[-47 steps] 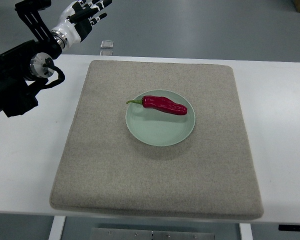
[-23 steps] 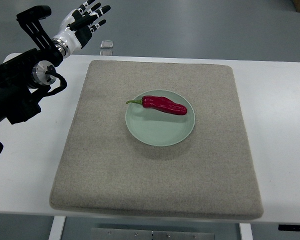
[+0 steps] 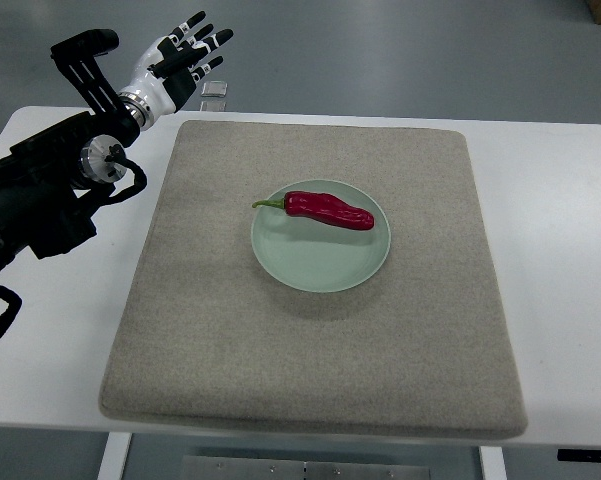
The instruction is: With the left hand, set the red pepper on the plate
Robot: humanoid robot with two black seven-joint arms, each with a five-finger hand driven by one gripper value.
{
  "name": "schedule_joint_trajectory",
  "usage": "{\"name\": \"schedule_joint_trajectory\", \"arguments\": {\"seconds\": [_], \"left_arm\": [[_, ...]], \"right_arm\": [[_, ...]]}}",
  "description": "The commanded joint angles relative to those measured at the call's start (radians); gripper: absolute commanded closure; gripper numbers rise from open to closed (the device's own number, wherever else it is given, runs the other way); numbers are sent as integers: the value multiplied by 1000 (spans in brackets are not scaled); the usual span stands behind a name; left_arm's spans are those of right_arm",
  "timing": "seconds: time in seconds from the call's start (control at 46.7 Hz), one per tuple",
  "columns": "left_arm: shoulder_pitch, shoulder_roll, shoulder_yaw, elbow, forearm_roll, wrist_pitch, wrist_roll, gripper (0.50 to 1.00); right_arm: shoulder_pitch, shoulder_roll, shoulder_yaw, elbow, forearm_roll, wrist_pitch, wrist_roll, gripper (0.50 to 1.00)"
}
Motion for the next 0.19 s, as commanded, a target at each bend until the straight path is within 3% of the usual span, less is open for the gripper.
{"name": "schedule_joint_trajectory", "arguments": {"seconds": [0.0, 0.171], "left_arm": [[0, 0, -1, 1, 0, 1, 0, 514], [0, 0, -1, 7, 0, 1, 2, 514]], "right_arm": [[-9, 0, -1, 11, 0, 1, 1, 572], [-25, 0, -3, 15, 0, 3, 7, 572]]}}
